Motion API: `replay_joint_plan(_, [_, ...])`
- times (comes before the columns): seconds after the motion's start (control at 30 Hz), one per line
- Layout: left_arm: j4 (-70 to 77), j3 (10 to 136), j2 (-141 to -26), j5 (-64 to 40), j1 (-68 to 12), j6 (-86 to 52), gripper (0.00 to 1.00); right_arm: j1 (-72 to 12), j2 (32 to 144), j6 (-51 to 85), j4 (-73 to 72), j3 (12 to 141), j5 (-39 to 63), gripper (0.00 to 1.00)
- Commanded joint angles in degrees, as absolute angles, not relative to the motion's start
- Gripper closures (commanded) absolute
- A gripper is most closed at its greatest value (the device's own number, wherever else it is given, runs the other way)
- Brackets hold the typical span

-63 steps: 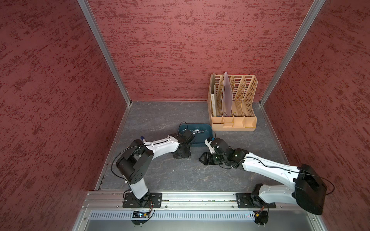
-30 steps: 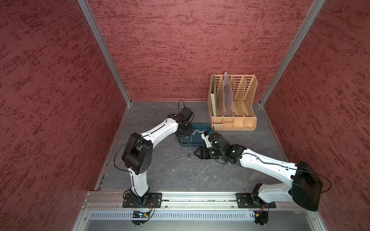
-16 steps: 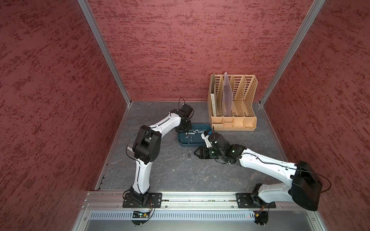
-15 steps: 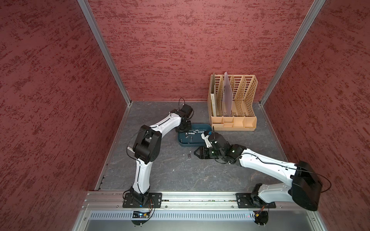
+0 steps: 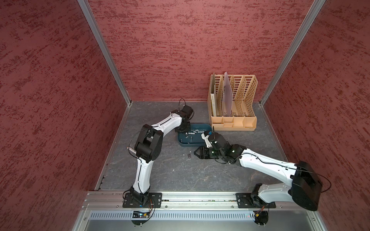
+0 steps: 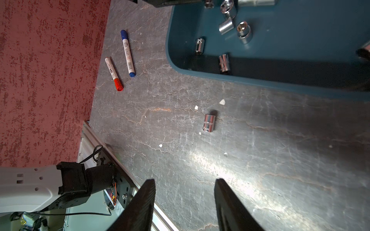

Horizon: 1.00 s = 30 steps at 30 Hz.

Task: Put the socket on the desktop into the storage box
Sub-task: Place the socket head in the storage box, then pick up the socket head at the center of the board.

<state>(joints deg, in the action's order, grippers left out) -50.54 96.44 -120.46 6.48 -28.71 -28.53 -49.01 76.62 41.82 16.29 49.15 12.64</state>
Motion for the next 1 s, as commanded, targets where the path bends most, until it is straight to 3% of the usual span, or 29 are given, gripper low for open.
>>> replay_joint_plan(0.0, [-50.56,96.32,-118.29,8.12,-29.23,-27.88,0.55,-48.69,76.02,42.47,16.3,48.92,11.6,0.47])
replay_joint_plan(0.1, [-50.44,95.81,-117.05,7.8,-29.31,-27.59,0.49,-48.72,75.76,42.71,16.13,48.58,11.6,0.46])
replay_joint_plan(0.57, [-47.37,89.88,-107.89,2.61,-29.71,-27.77,0.44,-48.78,74.4,43.6,18.11,48.68,10.21,0.46])
replay_joint_plan(0.73, [-41.79,82.21,-101.6,-5.82,-28.72,-29.34,0.4,-48.78,75.6,44.27,19.05,49.61,10.2,0.46])
replay_joint_plan(0.97, [-39.15,70.9,-90.94,-9.42,-27.7,-30.63,0.38,-49.35,78.73,43.66,21.63,53.32,9.07,0.45])
